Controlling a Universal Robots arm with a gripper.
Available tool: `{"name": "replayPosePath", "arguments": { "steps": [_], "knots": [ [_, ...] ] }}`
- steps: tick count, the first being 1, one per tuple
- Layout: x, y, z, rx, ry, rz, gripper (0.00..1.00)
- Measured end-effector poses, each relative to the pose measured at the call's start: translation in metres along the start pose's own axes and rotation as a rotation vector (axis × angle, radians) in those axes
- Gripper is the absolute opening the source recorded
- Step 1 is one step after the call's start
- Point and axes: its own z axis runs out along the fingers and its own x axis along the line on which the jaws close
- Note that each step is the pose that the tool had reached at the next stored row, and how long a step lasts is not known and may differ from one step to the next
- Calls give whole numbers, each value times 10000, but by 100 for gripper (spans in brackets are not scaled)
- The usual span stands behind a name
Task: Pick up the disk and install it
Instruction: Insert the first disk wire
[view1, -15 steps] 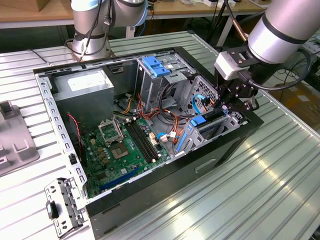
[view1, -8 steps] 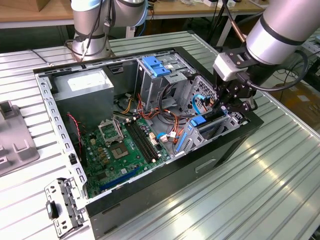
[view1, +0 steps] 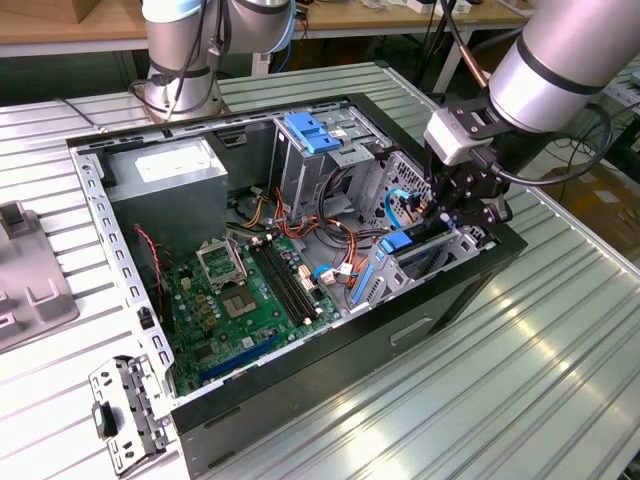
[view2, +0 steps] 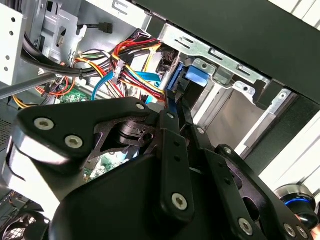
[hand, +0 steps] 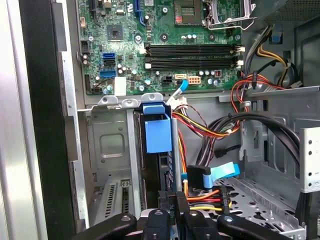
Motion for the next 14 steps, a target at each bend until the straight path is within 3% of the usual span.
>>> {"name": "replayPosePath", "arguments": {
  "steps": [11, 14],
  "knots": [
    [7, 3, 52, -3, -2, -17, 17],
    [7, 3, 53, -3, -2, -17, 25]
  ]
}}
